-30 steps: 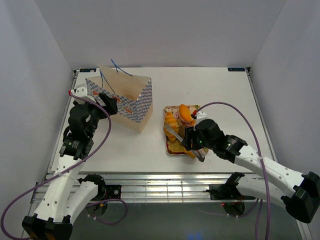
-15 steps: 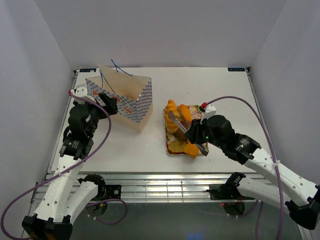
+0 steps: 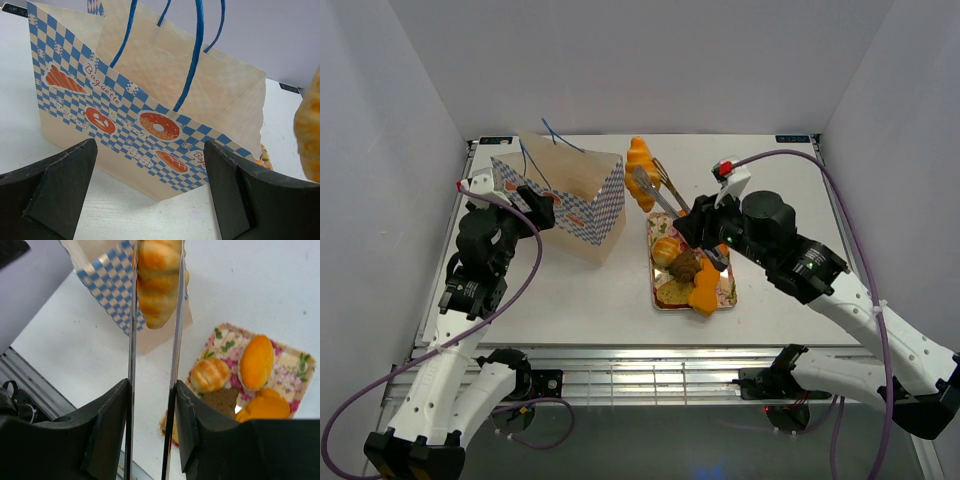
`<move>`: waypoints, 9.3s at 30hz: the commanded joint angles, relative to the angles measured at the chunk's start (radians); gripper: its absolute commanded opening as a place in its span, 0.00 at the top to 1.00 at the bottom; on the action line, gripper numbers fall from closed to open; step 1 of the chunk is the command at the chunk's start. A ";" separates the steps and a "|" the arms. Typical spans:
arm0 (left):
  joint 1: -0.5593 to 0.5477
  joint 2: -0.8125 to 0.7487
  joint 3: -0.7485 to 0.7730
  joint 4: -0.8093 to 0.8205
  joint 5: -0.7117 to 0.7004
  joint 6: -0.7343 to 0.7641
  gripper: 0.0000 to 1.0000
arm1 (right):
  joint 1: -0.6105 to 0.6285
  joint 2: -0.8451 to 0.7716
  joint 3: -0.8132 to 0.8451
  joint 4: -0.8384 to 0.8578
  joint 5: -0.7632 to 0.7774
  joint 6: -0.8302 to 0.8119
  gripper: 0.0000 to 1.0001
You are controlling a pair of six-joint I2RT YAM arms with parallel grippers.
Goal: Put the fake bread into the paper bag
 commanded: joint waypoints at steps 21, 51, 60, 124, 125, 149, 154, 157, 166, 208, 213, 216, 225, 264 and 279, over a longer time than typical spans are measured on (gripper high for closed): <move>-0.006 -0.019 -0.005 -0.002 -0.060 0.005 0.02 | 0.003 0.433 0.472 0.297 -0.349 -0.183 0.54; -0.006 -0.010 -0.006 0.002 -0.068 0.011 0.02 | 0.001 0.691 0.700 0.218 -0.350 -0.274 0.38; -0.006 -0.013 -0.006 0.001 -0.059 0.011 0.02 | 0.001 0.533 0.567 0.208 -0.235 -0.289 0.38; -0.008 -0.030 -0.006 0.005 0.014 0.001 0.02 | -0.263 0.255 -0.382 0.239 -0.043 -0.014 0.36; -0.008 -0.030 -0.008 0.005 0.012 0.001 0.02 | -0.263 0.257 -0.380 0.239 -0.045 -0.014 0.37; -0.008 -0.036 -0.005 -0.002 0.001 0.005 0.02 | -0.290 0.157 -0.195 0.141 -0.103 -0.028 0.50; -0.008 -0.039 -0.006 -0.004 0.011 0.010 0.02 | -0.290 0.110 -0.107 0.112 -0.129 -0.031 0.51; -0.009 -0.039 -0.006 -0.004 0.017 0.013 0.02 | -0.290 0.093 -0.067 0.112 -0.172 -0.037 0.51; -0.009 -0.041 -0.009 0.002 0.035 0.022 0.04 | -0.290 0.082 -0.009 0.182 -0.298 -0.062 0.51; -0.029 0.062 0.026 -0.059 -0.114 -0.022 0.02 | -0.115 0.438 0.365 0.238 -0.504 -0.163 0.41; -0.029 0.066 0.031 -0.071 -0.108 -0.024 0.02 | -0.114 0.426 0.376 0.225 -0.494 -0.165 0.41; -0.029 0.066 0.034 -0.071 -0.097 -0.022 0.02 | -0.112 0.403 0.361 0.218 -0.473 -0.165 0.41; -0.029 0.068 0.037 -0.074 -0.057 -0.007 0.02 | -0.114 0.272 0.237 0.225 -0.337 -0.151 0.40; -0.029 0.083 0.034 -0.088 -0.008 -0.019 0.02 | -0.114 -0.082 -0.435 0.069 -0.074 0.021 0.36; -0.029 0.085 0.028 -0.073 0.084 0.034 0.19 | -0.114 0.022 -0.429 0.122 -0.105 0.004 0.34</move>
